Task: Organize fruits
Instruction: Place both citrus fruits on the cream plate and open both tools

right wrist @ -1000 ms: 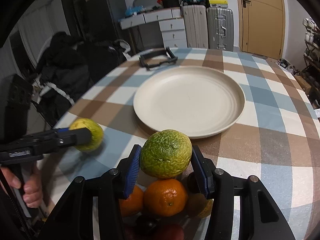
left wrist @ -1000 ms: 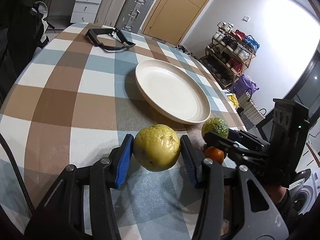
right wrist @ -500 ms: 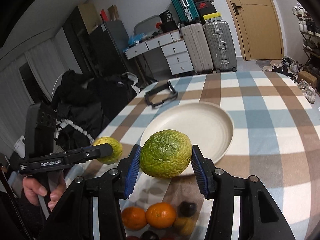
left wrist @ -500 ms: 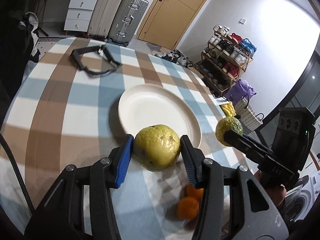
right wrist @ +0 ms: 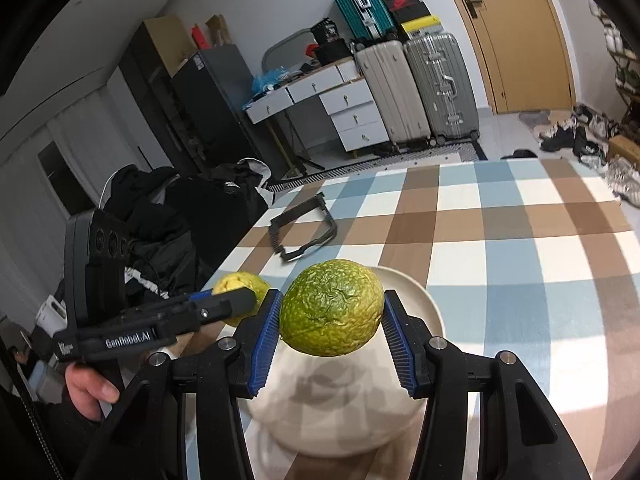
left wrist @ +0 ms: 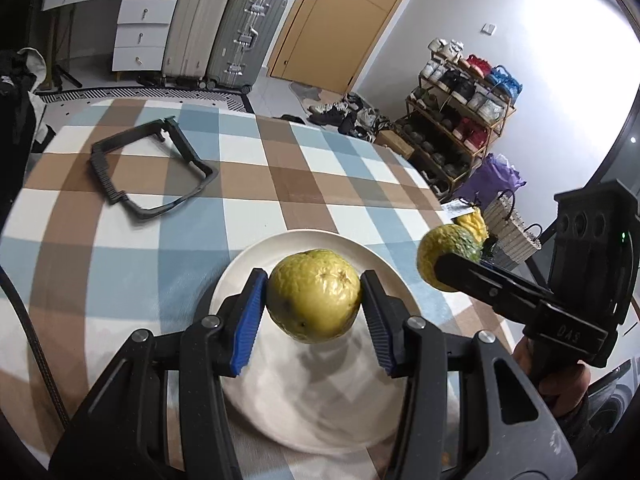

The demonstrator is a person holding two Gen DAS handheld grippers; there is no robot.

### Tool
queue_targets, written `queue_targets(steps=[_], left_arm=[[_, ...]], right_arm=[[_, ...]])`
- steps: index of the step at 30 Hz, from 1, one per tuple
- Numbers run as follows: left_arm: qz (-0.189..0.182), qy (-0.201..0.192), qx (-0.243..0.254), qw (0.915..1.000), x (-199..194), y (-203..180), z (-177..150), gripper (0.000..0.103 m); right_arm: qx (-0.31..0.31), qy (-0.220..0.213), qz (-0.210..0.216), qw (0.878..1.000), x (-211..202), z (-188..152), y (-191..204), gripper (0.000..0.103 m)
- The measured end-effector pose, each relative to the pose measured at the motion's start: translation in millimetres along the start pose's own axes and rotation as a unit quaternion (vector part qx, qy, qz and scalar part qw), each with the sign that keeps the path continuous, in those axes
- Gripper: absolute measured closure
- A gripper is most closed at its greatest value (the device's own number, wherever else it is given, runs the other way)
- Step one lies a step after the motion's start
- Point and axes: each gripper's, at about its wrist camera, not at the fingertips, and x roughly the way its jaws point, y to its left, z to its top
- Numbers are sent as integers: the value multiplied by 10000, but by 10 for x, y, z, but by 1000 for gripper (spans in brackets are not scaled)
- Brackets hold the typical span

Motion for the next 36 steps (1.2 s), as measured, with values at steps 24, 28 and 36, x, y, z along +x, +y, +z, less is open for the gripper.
queue_targets(steps=[24,28,36], left_arm=[[-67,379,-380,9985,843,264,193,57],[-21,378,-321,9988,787,201,221,47],[356,141,-209,9990,372,7,65,23]], right_arm=[[-599,843,-596,9929,1057,-124,-149,51],[-690,766,-666,9924,1018,-119,-106,37],[-534,298,-743,9954,446,-221,-31,6]])
